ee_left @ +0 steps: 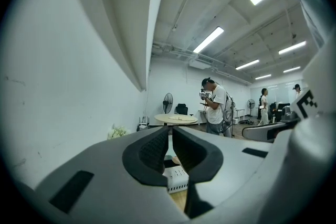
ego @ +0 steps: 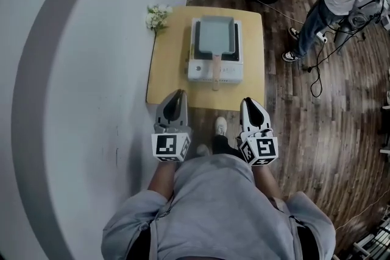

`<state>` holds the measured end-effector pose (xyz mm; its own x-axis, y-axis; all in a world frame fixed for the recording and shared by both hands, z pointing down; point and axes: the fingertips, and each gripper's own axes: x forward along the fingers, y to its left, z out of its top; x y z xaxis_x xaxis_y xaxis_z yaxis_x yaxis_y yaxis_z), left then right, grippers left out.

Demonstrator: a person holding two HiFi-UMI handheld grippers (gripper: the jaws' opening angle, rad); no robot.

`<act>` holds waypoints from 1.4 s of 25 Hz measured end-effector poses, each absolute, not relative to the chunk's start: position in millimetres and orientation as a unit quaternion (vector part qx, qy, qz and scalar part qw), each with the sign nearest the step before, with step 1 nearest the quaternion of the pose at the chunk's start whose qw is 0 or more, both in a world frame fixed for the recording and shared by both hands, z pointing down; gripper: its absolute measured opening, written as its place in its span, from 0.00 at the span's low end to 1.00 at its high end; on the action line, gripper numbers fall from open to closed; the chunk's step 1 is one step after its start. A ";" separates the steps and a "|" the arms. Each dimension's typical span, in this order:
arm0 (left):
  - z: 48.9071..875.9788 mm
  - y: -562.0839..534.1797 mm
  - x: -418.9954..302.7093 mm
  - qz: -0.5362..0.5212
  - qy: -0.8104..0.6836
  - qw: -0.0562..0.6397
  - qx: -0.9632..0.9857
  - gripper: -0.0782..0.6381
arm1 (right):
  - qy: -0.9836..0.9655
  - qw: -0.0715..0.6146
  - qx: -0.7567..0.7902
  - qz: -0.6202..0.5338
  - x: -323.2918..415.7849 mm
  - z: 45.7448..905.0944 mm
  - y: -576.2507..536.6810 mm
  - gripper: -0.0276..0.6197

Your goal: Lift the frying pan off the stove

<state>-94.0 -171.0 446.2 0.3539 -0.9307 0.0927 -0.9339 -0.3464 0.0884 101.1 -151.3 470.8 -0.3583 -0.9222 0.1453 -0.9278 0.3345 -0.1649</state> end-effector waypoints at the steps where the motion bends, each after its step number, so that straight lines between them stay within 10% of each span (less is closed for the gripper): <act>1: 447.2 -181.5 -93.3 0.010 -0.568 0.067 0.820 0.12 | -0.821 0.015 0.560 0.110 98.8 472.3 -161.5 0.05; 17: 481.3 -279.1 -63.9 0.012 -0.515 0.152 0.844 0.31 | -0.849 0.052 0.500 0.160 85.2 517.0 -257.1 0.16; 35: 601.1 -305.0 -0.1 0.028 -0.275 0.518 0.810 0.41 | -0.797 0.029 0.325 0.508 33.0 624.3 -259.8 0.32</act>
<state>-0.1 -305.0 601.1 0.8475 -0.4163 0.3293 -0.4736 -0.3130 0.8233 33.0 -259.8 624.3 -0.7875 -0.4884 0.3759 -0.5470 0.2731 -0.7913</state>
